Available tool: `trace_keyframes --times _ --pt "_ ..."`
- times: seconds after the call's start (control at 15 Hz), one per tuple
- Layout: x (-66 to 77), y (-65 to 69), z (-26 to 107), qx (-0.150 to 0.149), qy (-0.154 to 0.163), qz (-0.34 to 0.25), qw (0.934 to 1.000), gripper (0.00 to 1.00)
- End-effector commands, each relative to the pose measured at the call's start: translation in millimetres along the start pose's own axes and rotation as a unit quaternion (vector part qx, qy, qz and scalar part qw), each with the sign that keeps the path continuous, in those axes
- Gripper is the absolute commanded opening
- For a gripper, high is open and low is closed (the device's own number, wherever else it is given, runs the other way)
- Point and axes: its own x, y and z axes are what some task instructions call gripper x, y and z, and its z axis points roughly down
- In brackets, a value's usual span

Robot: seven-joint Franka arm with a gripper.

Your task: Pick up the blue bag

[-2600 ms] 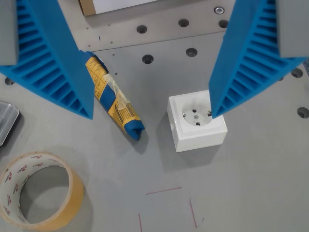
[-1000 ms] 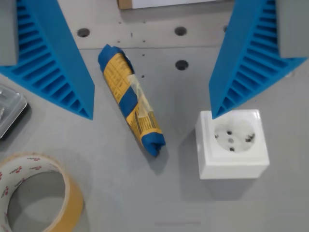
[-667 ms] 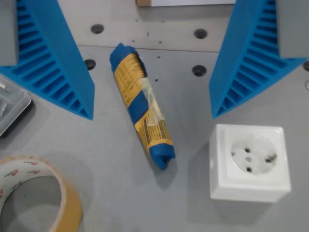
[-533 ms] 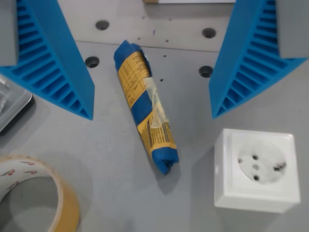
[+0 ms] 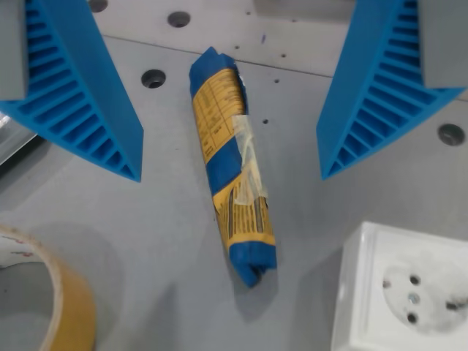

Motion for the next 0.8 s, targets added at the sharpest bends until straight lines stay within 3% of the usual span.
trace_keyframes --times 0.07,0.33,0.8 --pt "-15.6 5.8 13.0 -0.033 0.063 -0.095 0.9930 1.00" --pt "-20.4 5.1 25.8 -0.034 0.056 -0.101 0.9927 1.00" --pt "-23.4 3.5 34.8 -0.037 0.048 -0.092 0.9939 1.00"
